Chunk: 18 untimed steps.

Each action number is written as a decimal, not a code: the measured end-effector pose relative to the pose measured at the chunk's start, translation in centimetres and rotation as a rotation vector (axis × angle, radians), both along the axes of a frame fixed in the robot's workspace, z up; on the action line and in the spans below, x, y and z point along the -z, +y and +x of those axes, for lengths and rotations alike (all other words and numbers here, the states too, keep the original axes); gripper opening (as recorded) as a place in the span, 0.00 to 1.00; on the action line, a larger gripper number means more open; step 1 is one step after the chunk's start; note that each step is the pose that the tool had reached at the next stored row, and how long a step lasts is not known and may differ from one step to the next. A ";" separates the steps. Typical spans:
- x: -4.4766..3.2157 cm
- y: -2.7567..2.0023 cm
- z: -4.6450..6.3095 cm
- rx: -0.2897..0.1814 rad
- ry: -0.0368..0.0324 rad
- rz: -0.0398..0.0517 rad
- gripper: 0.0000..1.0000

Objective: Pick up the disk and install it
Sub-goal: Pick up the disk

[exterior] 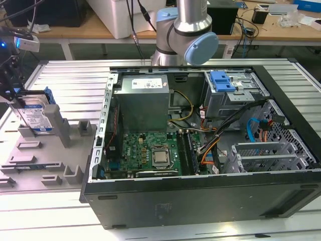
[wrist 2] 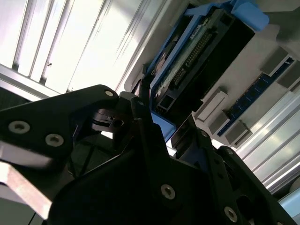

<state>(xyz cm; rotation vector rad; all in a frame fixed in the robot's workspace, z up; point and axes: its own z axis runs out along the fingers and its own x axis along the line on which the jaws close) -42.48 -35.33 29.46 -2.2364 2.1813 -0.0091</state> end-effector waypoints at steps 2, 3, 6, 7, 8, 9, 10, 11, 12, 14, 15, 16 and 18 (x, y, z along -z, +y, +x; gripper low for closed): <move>0.01 0.00 0.0 0.000 0.0000 0.0000 0.44; 0.01 0.00 0.0 0.000 0.0001 0.0000 0.44; 0.02 0.00 0.0 0.000 0.0000 0.0000 0.44; 0.03 0.00 0.0 0.000 0.0000 0.0000 0.44; 0.05 0.00 0.0 0.000 0.0000 -0.0001 0.44; 0.07 0.00 0.0 0.000 0.0003 -0.0012 0.44; 0.10 0.00 0.0 0.000 0.0011 -0.0023 0.44; 0.14 0.00 0.0 0.000 0.0013 -0.0036 0.44; 0.17 0.00 0.0 0.000 0.0013 -0.0044 0.44; 0.19 0.00 0.0 0.001 0.0014 -0.0052 0.44; 0.20 0.00 0.0 0.001 0.0013 -0.0053 0.44; 0.20 0.00 0.0 0.001 0.0013 -0.0055 0.44; 0.20 0.00 0.0 0.001 0.0013 -0.0054 0.44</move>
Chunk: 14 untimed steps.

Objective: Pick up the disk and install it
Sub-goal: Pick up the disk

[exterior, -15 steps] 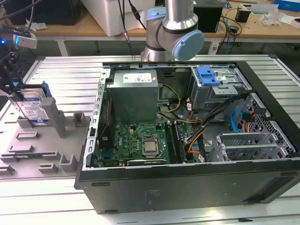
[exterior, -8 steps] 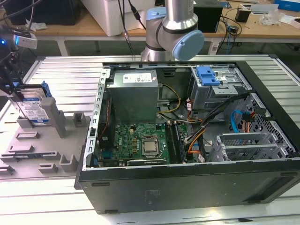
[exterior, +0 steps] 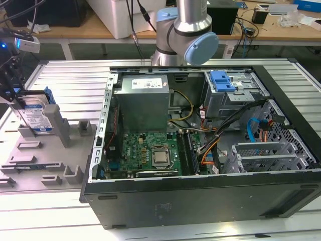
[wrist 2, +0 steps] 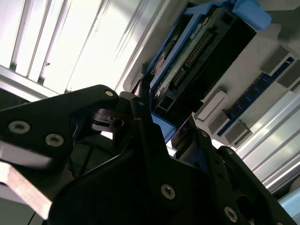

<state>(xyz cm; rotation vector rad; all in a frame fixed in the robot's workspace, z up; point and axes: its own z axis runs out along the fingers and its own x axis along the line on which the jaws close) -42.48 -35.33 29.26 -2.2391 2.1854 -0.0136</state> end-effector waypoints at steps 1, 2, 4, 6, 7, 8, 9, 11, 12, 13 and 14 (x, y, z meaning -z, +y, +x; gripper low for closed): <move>0.00 0.00 0.0 0.000 0.0000 0.0000 0.44; 0.00 0.00 0.0 0.000 0.0000 -0.0001 0.44; 0.00 0.00 0.0 0.000 0.0000 -0.0001 0.44; 0.00 0.00 0.0 0.000 -0.0001 -0.0001 0.44; 0.00 0.00 0.0 0.000 0.0000 -0.0001 0.44; 0.00 0.00 0.0 0.000 0.0000 -0.0002 0.44; 0.00 0.00 0.0 0.000 -0.0001 -0.0005 0.42; 0.00 0.00 0.0 0.000 0.0000 -0.0002 0.37; 0.00 0.00 0.0 0.000 0.0000 -0.0002 0.37; 0.00 0.00 0.0 0.000 0.0000 -0.0002 0.37; 0.00 0.00 0.0 0.000 0.0000 -0.0002 0.37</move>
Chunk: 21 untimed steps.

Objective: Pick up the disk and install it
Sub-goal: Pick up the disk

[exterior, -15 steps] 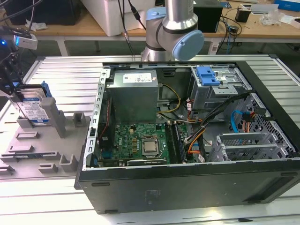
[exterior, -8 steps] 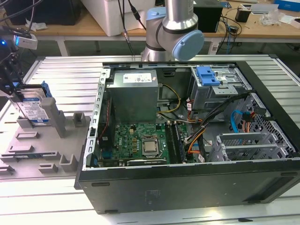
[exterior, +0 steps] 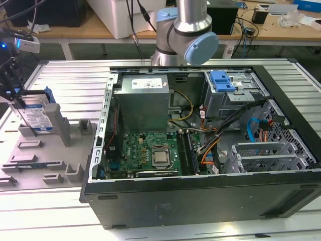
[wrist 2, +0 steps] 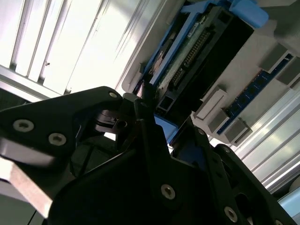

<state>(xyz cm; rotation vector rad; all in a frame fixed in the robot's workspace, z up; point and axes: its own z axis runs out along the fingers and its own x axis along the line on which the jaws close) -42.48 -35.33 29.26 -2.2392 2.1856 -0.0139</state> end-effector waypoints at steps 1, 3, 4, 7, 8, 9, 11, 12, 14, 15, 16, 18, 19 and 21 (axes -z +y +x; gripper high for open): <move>0.00 0.00 0.0 0.000 0.0000 -0.0001 0.37; 0.00 0.00 0.0 0.000 0.0000 -0.0002 0.37; 0.00 0.00 0.0 0.000 0.0000 -0.0002 0.37; 0.00 0.00 0.0 0.000 0.0000 -0.0003 0.37; 0.00 0.00 0.0 0.000 0.0000 -0.0003 0.37; 0.00 0.00 0.0 0.000 0.0000 -0.0003 0.37; 0.00 0.00 0.0 0.000 0.0000 -0.0003 0.37; 0.00 0.00 0.0 0.000 0.0000 -0.0004 0.37; 0.00 0.00 0.0 0.000 0.0000 -0.0004 0.38; 0.00 0.00 0.0 0.000 0.0000 -0.0004 0.44; 0.00 0.00 0.0 0.000 0.0000 -0.0004 0.44; 0.00 0.00 0.0 0.000 0.0000 -0.0005 0.50; 0.00 0.00 0.0 0.000 0.0000 -0.0004 0.50; 0.00 0.00 0.0 0.000 0.0000 -0.0005 0.50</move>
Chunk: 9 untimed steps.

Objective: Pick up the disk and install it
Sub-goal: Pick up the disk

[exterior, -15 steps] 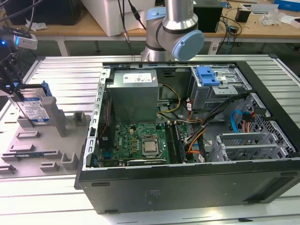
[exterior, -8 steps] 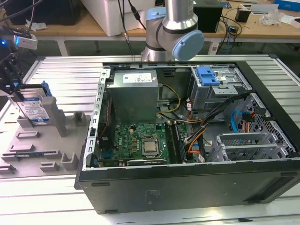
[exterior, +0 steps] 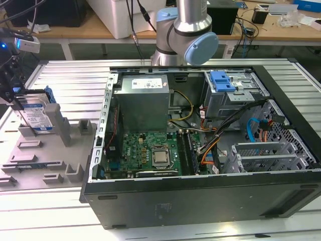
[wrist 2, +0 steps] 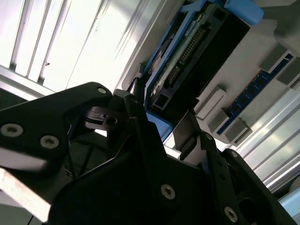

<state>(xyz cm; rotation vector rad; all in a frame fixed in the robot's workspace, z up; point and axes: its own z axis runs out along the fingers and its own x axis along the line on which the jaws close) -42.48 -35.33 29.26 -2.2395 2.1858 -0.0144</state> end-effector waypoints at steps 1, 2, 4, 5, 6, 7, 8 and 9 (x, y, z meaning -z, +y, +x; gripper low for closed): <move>0.00 0.00 0.0 0.000 -0.0001 0.0000 0.50; 0.00 0.00 0.0 0.000 0.0000 0.0000 0.50; 0.00 0.00 0.0 0.000 0.0000 -0.0001 0.50; 0.00 0.00 0.0 0.000 0.0000 -0.0001 0.50; 0.00 0.00 0.0 0.000 0.0000 -0.0001 0.50; 0.00 0.00 0.0 0.000 0.0000 -0.0001 0.49; 0.00 0.00 0.0 0.000 0.0000 -0.0003 0.42; 0.00 0.00 0.0 0.000 0.0000 -0.0003 0.42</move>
